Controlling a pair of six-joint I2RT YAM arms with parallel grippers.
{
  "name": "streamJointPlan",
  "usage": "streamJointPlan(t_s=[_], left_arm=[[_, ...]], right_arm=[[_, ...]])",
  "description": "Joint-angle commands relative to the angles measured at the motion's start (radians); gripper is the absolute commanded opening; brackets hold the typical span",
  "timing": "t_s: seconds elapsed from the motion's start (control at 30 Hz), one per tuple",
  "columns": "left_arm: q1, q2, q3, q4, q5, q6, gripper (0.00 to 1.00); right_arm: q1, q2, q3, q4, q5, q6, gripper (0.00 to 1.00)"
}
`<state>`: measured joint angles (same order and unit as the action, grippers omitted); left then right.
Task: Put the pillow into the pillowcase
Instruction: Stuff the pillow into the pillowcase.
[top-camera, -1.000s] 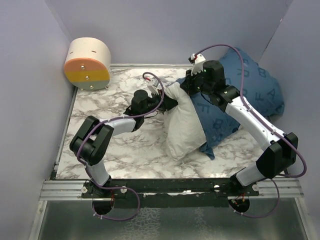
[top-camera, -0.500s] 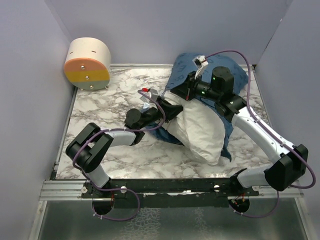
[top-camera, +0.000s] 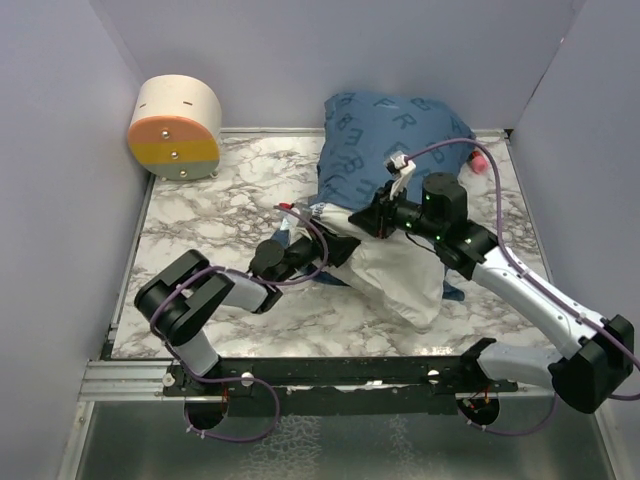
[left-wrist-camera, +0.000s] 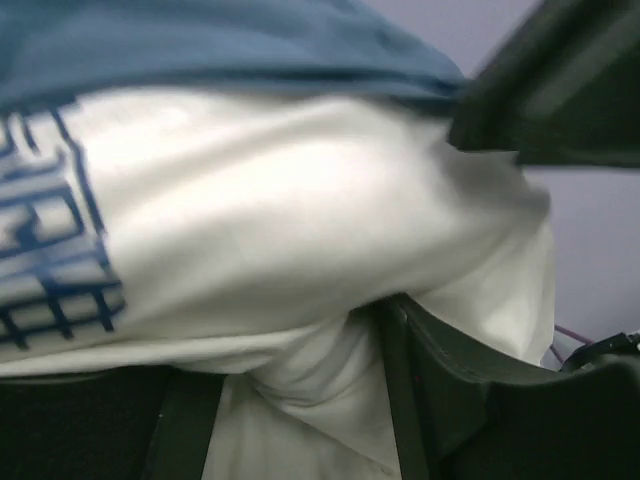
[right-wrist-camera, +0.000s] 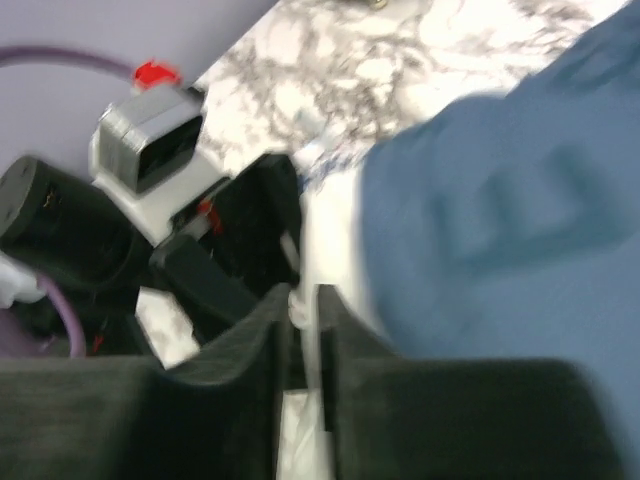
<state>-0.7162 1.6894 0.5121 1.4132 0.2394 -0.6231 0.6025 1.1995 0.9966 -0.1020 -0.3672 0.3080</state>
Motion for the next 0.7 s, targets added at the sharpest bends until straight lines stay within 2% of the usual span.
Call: streamJointPlan(t_s=[0.0, 0.07, 0.17, 0.23, 0.33, 0.4, 0.43, 0.53, 0.67], left_arm=[[0.037, -0.151, -0.081, -0.236, -0.120, 0.071, 0.71], [0.038, -0.262, -0.071, -0.472, -0.067, 0.102, 0.75], [0.038, -0.432, -0.039, -0.810, -0.004, 0.153, 0.78], [0.039, -0.563, -0.042, -0.981, -0.011, 0.164, 0.79], [0.046, -0.750, -0.015, -1.256, -0.080, 0.168, 0.91], [0.068, -0.838, 0.020, -1.391, -0.088, 0.176, 0.92], [0.085, -0.868, 0.035, -1.442, -0.086, 0.174, 0.91], [0.135, -0.909, 0.086, -1.534, -0.053, 0.170, 0.90], [0.169, -0.876, 0.181, -1.615, -0.041, 0.196, 0.88]], right_arm=[[0.055, -0.121, 0.002, -0.157, -0.053, -0.123, 0.29], [0.055, -0.140, 0.004, -0.170, -0.068, -0.148, 0.43], [0.056, -0.159, 0.004, -0.181, -0.098, -0.172, 0.55], [0.056, -0.181, 0.006, -0.171, -0.142, -0.195, 0.65], [0.056, -0.220, 0.030, -0.155, -0.231, -0.253, 0.80], [0.056, -0.230, 0.049, -0.141, -0.268, -0.300, 0.95], [0.055, -0.225, 0.059, -0.141, -0.283, -0.347, 1.00], [0.072, -0.169, 0.093, -0.157, -0.326, -0.496, 1.00], [0.161, -0.101, 0.102, -0.115, -0.304, -0.682, 1.00]])
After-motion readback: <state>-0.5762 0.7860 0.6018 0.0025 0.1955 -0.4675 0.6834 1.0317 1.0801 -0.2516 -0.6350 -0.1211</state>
